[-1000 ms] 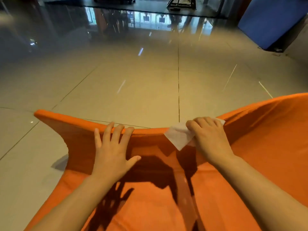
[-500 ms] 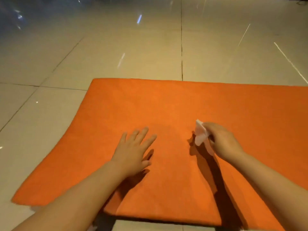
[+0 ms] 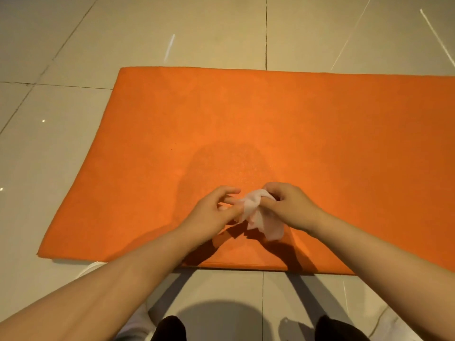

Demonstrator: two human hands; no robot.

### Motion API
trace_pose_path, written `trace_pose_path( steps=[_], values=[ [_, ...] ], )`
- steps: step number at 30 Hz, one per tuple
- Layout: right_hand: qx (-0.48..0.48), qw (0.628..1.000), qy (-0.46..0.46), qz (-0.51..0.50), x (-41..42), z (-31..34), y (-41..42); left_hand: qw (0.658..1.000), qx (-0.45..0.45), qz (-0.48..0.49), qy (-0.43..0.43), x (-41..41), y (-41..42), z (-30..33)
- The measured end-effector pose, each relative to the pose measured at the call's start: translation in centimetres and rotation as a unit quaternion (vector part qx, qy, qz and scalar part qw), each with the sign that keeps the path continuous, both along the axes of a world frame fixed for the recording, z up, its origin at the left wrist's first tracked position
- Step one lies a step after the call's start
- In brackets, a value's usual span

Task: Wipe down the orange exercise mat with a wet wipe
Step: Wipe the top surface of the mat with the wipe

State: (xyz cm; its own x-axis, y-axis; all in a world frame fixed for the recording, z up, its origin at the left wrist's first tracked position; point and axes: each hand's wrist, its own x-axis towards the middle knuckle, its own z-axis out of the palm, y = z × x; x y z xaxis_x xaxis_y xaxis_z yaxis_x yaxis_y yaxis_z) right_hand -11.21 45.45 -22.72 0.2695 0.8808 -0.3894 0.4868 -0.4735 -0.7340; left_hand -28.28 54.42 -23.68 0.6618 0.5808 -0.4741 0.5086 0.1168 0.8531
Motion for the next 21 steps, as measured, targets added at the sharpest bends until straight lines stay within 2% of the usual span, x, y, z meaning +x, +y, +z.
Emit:
trace_pose_path(
  steps=[4,7,9,13,16,18,20,21],
  values=[
    [0.001,0.997,0.060,-0.051,-0.2,0.0,-0.6,0.986,-0.099,0.127,-0.051,1.2,-1.1,1.1],
    [0.006,0.998,0.042,-0.053,-0.1,-0.2,-1.5,0.972,-0.130,0.188,-0.062,0.9,-1.0,1.2],
    [0.010,0.998,0.040,-0.048,-0.3,-0.6,-2.2,0.969,-0.134,0.203,-0.051,0.6,-0.8,1.4],
    [-0.032,0.986,0.156,-0.053,-0.6,-0.5,-3.3,0.971,-0.127,0.190,-0.064,-0.1,-1.0,1.9],
    [-0.054,0.982,0.179,-0.037,-0.5,-0.7,-3.8,0.974,-0.103,0.197,-0.043,-0.9,-1.3,1.5],
    [-0.036,0.988,0.138,-0.066,0.1,-1.6,-3.9,0.968,-0.072,0.240,0.008,-1.9,-0.8,0.1],
    [-0.031,0.998,0.006,-0.062,1.3,-2.6,-4.4,0.959,-0.022,0.276,0.069,-3.1,0.6,-1.7],
    [-0.041,0.996,-0.070,-0.031,1.9,-3.0,-4.9,0.957,0.043,0.261,0.117,-3.8,1.4,-2.3]
  ],
)
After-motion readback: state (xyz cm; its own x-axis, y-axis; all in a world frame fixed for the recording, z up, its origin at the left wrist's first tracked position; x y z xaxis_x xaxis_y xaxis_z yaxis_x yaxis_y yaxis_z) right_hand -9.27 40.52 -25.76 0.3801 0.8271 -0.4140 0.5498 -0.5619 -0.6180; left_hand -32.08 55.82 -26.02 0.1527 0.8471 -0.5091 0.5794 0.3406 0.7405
